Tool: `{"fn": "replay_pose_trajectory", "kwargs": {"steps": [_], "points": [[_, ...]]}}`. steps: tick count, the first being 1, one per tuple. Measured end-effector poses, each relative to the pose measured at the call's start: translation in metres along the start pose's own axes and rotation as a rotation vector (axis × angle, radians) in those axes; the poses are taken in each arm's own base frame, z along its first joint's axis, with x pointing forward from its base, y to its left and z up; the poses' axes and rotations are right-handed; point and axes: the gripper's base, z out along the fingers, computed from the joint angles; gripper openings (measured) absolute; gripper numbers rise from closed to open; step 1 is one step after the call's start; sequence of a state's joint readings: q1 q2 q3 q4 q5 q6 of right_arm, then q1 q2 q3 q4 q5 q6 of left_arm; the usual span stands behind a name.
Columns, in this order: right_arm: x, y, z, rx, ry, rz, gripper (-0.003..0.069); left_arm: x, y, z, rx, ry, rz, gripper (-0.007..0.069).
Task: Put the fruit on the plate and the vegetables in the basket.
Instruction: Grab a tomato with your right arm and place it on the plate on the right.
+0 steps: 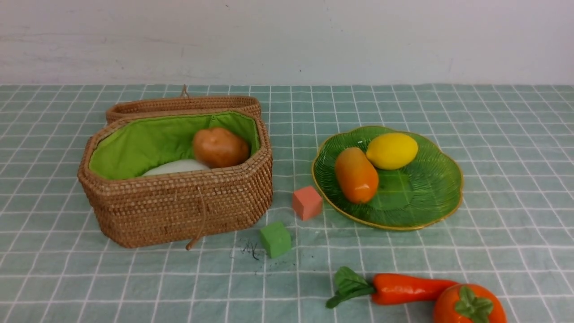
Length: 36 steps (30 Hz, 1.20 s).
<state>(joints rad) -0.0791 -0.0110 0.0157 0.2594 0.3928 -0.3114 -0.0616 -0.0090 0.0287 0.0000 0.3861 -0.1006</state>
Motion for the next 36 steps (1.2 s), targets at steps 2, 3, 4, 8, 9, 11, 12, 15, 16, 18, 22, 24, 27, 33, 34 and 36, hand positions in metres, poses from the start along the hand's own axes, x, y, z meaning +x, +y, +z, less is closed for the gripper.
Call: {"fn": "replay_pose_trajectory", "kwargs": {"steps": [2, 3, 4, 8, 9, 11, 12, 15, 16, 18, 22, 24, 27, 33, 34, 36], "points": [[0.0, 0.0, 0.0, 0.001, 0.0, -0.003, 0.0241, 0.0, 0.0, 0.0, 0.0, 0.0, 0.0, -0.0005], [0.0, 0.0, 0.0, 0.001, 0.0, -0.003, 0.0241, 0.0, 0.0, 0.0, 0.0, 0.0, 0.0, -0.0005], [0.0, 0.0, 0.0, 0.001, 0.0, -0.003, 0.0241, 0.0, 0.0, 0.0, 0.0, 0.0, 0.0, -0.0003], [0.001, -0.002, 0.0, 0.022, 0.007, -0.082, 0.0241, 0.0, 0.0, 0.0, 0.0, 0.0, 0.0, -0.0002], [0.001, -0.003, 0.0, 0.027, 0.009, -0.099, 0.0241, 0.0, 0.0, 0.0, 0.0, 0.0, 0.0, -0.0001], [0.001, -0.004, 0.0, 0.041, 0.011, -0.137, 0.0241, 0.0, 0.0, 0.0, 0.0, 0.0, 0.0, 0.0], [0.001, -0.004, 0.0, 0.042, 0.012, -0.143, 0.0241, 0.0, 0.0, 0.0, 0.0, 0.0, 0.0, 0.0], [0.001, -0.004, 0.0, 0.047, 0.013, -0.158, 0.0241, 0.0, 0.0, 0.0, 0.0, 0.0, 0.0, 0.0006], [0.001, -0.004, 0.0, 0.047, 0.013, -0.16, 0.0241, 0.0, 0.0, 0.0, 0.0, 0.0, 0.0, 0.0007], [0.001, -0.004, 0.0, 0.048, 0.013, -0.161, 0.0241, 0.0, 0.0, 0.0, 0.0, 0.0, 0.0, 0.0008], [-0.001, -0.005, 0.001, 0.057, -0.025, -0.155, 0.0241, 0.0, 0.0, 0.0, 0.0, 0.0, 0.0, 0.0014], [-0.007, -0.006, 0.0, 0.072, -0.097, -0.136, 0.0241, 0.0, 0.0, 0.0, 0.0, 0.0, 0.0, 0.0015], [-0.019, -0.008, -0.002, 0.107, -0.235, -0.118, 0.0241, 0.0, 0.0, 0.0, 0.0, 0.0, 0.0, 0.0015], [-0.03, -0.011, -0.005, 0.141, -0.356, -0.116, 0.0241, 0.0, 0.0, 0.0, 0.0, 0.0, 0.0, 0.0017], [-0.031, -0.011, -0.006, 0.144, -0.368, -0.113, 0.0241, 0.0, 0.0, 0.0, 0.0, 0.0, 0.0, 0.0017], [-0.031, -0.011, -0.006, 0.142, -0.374, -0.095, 0.0241, 0.0, 0.0, 0.0, 0.0, 0.0, 0.0, 0.0017]]}}
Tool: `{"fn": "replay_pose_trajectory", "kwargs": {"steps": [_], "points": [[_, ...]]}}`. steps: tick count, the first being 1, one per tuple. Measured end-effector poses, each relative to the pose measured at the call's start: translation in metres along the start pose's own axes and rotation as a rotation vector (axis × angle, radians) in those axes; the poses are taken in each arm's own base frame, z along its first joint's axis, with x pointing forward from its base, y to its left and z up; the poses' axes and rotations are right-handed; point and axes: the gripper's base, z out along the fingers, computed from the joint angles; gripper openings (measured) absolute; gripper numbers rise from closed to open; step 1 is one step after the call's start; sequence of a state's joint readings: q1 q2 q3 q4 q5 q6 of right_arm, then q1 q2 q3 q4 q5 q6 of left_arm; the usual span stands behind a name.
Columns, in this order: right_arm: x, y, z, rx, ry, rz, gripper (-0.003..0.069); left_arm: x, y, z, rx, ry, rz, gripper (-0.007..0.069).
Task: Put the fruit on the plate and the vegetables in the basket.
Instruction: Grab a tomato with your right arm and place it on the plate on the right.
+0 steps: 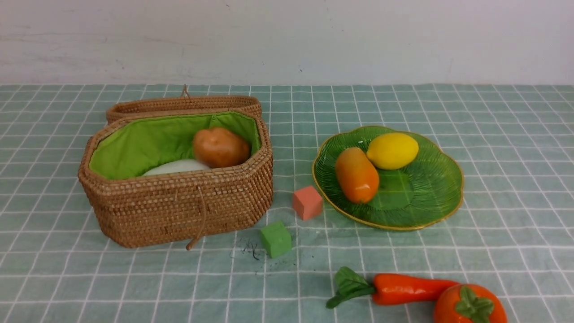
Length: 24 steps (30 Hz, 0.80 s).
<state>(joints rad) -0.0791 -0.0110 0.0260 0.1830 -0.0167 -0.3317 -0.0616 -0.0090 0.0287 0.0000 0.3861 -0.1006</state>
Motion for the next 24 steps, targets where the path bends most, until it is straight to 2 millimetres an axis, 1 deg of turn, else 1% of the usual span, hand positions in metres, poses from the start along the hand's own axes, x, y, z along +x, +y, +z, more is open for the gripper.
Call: {"fn": "replay_pose_trajectory", "kwargs": {"steps": [4, 5, 6, 7, 8, 9, 10, 12, 13, 14, 15, 16, 17, 18, 19, 20, 21, 22, 23, 24], "points": [[-0.007, -0.003, 0.0, 0.029, -0.081, 0.172, 0.0241, 0.0, 0.0, 0.0, 0.0, 0.0, 0.0, 0.0017], [-0.013, -0.007, -0.001, 0.051, -0.154, 0.303, 0.0241, 0.0, 0.0, 0.0, 0.0, 0.0, 0.0, 0.0017], [-0.017, -0.009, -0.002, 0.065, -0.204, 0.38, 0.0241, 0.0, 0.0, 0.0, 0.0, 0.0, 0.0, 0.0017], [-0.018, -0.01, -0.002, 0.07, -0.226, 0.395, 0.0241, 0.0, 0.0, 0.0, 0.0, 0.0, 0.0, 0.0017], [-0.024, -0.013, -0.004, 0.083, -0.299, 0.465, 0.0241, 0.0, 0.0, 0.0, 0.0, 0.0, 0.0, 0.0017], [-0.027, -0.014, -0.005, 0.087, -0.326, 0.481, 0.0241, 0.0, 0.0, 0.0, 0.0, 0.0, 0.0, 0.0017], [-0.035, -0.016, -0.007, 0.086, -0.37, 0.504, 0.0241, 0.0, 0.0, 0.0, 0.0, 0.0, 0.0, 0.0017], [-0.051, -0.018, -0.009, 0.072, -0.405, 0.526, 0.0241, 0.0, 0.0, 0.0, 0.0, 0.0, 0.0, 0.0017], [-0.055, -0.018, -0.01, 0.067, -0.406, 0.529, 0.0241, 0.0, 0.0, 0.0, 0.0, 0.0, 0.0, 0.0017], [-0.074, -0.02, -0.011, 0.047, -0.413, 0.538, 0.0241, 0.0, 0.0, 0.0, 0.0, 0.0, 0.0, 0.0017], [-0.095, -0.021, -0.01, 0.027, -0.398, 0.54, 0.0241, 0.0, 0.0, 0.0, 0.0, 0.0, 0.0, 0.0017], [-0.095, -0.021, -0.01, 0.027, -0.398, 0.54, 0.0241, 0.0, 0.0, 0.0, 0.0, 0.0, 0.0, 0.0017], [-0.109, -0.022, -0.008, 0.014, -0.374, 0.539, 0.0241, 0.0, 0.0, 0.0, 0.0, 0.0, 0.0, 0.0017], [-0.127, -0.022, -0.001, -0.007, -0.312, 0.531, 0.0241, 0.0, 0.0, 0.0, 0.0, 0.0, 0.0, 0.0017], [-0.132, -0.022, 0.001, -0.01, -0.302, 0.531, 0.0241, 0.0, 0.0, 0.0, 0.0, 0.0, 0.0, 0.0017], [-0.142, -0.021, 0.011, -0.025, -0.22, 0.515, 0.0241, 0.0, 0.0, 0.0, 0.0, 0.0, 0.0, 0.0017], [-0.145, -0.02, 0.02, -0.032, -0.147, 0.492, 0.0241, 0.0, 0.0, 0.0, 0.0, 0.0, 0.0, 0.0017], [-0.142, -0.018, 0.035, -0.039, -0.035, 0.455, 0.0241, 0.0, 0.0, 0.0, 0.0, 0.0, 0.0, 0.0017], [-0.14, -0.017, 0.04, -0.045, 0.018, 0.438, 0.0241, 0.0, 0.0, 0.0, 0.0, 0.0, 0.0, 0.0017], [-0.138, -0.016, 0.042, -0.045, 0.036, 0.434, 0.0241, 0.0, 0.0, 0.0, 0.0, 0.0, 0.0, 0.0017]]}}
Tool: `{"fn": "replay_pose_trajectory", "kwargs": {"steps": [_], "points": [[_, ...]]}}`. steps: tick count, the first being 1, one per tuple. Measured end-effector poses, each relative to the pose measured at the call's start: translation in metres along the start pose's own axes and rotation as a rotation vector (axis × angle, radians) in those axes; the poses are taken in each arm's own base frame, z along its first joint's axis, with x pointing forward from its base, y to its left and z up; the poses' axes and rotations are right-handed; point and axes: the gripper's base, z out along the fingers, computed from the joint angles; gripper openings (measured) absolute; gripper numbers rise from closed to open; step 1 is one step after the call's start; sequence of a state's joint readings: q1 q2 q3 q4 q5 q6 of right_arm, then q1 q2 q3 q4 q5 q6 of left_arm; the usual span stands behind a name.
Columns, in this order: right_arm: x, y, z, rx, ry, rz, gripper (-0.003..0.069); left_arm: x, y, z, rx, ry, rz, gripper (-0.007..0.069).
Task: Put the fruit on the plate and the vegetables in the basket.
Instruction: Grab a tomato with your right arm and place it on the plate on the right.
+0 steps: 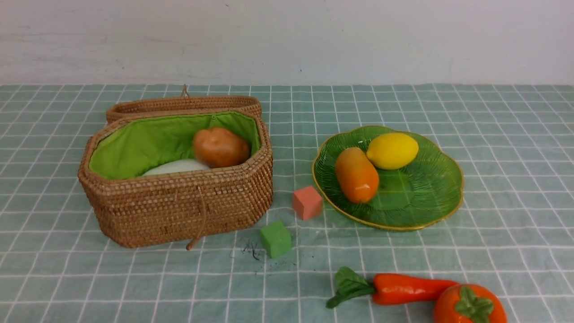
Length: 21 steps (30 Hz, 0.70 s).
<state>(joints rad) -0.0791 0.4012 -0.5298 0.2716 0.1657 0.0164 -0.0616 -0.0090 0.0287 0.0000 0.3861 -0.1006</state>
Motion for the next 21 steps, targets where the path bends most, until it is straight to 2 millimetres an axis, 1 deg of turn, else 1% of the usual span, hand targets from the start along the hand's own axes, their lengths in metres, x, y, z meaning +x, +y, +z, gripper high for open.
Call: {"fn": "replay_pose_trajectory", "kwargs": {"steps": [1, 2, 3, 4, 7, 8, 11, 14, 16, 18, 21], "points": [[0.011, -0.002, 0.014, 0.019, 0.127, -0.02, 0.0241, 0.0, 0.0, 0.0, 0.0, 0.0, 0.0, 0.0017], [0.018, -0.004, 0.022, 0.03, 0.196, -0.017, 0.0241, 0.0, 0.0, 0.0, 0.0, 0.0, 0.0, 0.0017], [0.02, -0.005, 0.023, 0.031, 0.208, -0.024, 0.0241, 0.0, 0.0, 0.0, 0.0, 0.0, 0.0, 0.0017], [0.03, -0.007, 0.033, 0.044, 0.301, -0.017, 0.0241, 0.0, 0.0, 0.0, 0.0, 0.0, 0.0, 0.0017], [0.047, -0.009, 0.049, 0.057, 0.449, 0.014, 0.0241, 0.0, 0.0, 0.0, 0.0, 0.0, 0.0, 0.0017], [0.059, -0.009, 0.056, 0.051, 0.544, 0.031, 0.0241, 0.0, 0.0, 0.0, 0.0, 0.0, 0.0, 0.0017], [0.078, -0.004, 0.065, 0.02, 0.703, 0.035, 0.0241, 0.0, 0.0, 0.0, 0.0, 0.0, 0.0, 0.0017], [0.103, 0.003, 0.073, -0.04, 0.896, -0.008, 0.0244, 0.0, 0.0, 0.0, 0.0, 0.0, 0.0, 0.0017], [0.121, 0.009, 0.079, -0.076, 1.037, -0.031, 0.0265, 0.0, 0.0, 0.0, 0.0, 0.0, 0.0, 0.0017], [0.131, 0.011, 0.085, -0.086, 1.104, -0.039, 0.0299, 0.0, 0.0, 0.0, 0.0, 0.0, 0.0, 0.0017], [0.143, 0.014, 0.1, -0.081, 1.186, -0.025, 0.0416, 0.0, 0.0, 0.0, 0.0, 0.0, 0.0, 0.0017]]}}
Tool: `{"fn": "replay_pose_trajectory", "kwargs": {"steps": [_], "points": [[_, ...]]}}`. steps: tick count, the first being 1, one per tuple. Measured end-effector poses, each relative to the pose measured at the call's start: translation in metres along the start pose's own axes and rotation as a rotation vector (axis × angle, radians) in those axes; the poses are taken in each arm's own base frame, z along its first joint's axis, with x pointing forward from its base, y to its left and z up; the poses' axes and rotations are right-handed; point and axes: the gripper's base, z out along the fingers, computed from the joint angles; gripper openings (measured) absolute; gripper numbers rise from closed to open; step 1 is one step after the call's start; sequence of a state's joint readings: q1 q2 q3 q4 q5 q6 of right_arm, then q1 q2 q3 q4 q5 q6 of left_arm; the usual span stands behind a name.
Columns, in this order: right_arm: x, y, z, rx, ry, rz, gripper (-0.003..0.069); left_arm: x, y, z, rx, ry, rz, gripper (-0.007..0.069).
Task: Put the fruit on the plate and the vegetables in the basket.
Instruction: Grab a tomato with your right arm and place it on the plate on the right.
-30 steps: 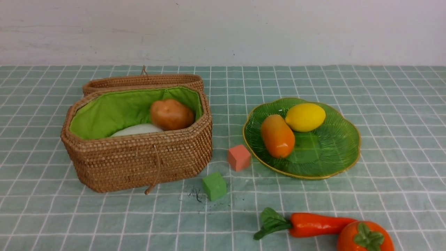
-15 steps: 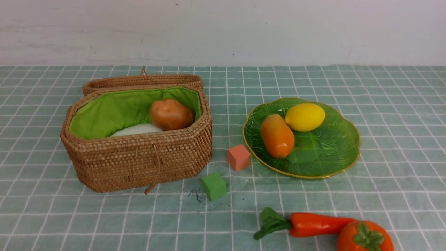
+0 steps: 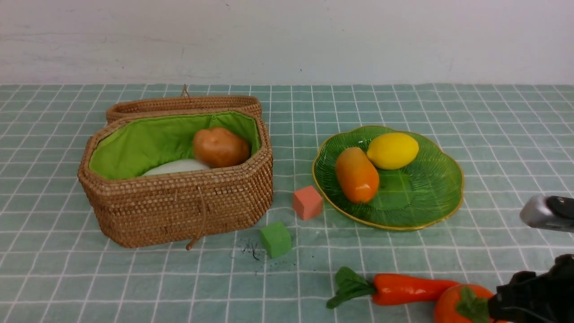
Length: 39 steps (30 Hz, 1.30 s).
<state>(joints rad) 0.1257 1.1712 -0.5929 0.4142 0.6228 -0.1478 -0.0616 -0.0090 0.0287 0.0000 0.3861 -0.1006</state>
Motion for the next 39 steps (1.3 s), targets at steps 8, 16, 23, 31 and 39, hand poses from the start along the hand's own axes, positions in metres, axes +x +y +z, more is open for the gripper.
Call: {"fn": "replay_pose_trajectory", "kwargs": {"steps": [8, 16, 23, 31, 39], "points": [[-0.016, -0.004, 0.03, 0.018, 0.071, 0.037, 0.0669, 0.0, 0.0, 0.0, 0.0, 0.0, 0.0, 0.0017], [-0.018, -0.005, 0.051, 0.006, 0.149, 0.132, 0.058, 0.0, 0.0, 0.0, 0.0, 0.0, 0.0, 0.0018], [-0.019, -0.004, 0.049, -0.004, 0.155, 0.128, 0.0482, 0.0, 0.0, 0.0, 0.0, 0.0, 0.0, 0.0018], [-0.052, 0.017, 0.001, -0.047, 0.098, 0.003, 0.0482, 0.0, 0.0, 0.0, 0.0, 0.0, 0.0, 0.0018], [-0.135, 0.033, -0.031, -0.061, -0.38, -0.014, 0.0482, 0.0, 0.0, 0.0, 0.0, 0.0, 0.0, 0.0018]]}}
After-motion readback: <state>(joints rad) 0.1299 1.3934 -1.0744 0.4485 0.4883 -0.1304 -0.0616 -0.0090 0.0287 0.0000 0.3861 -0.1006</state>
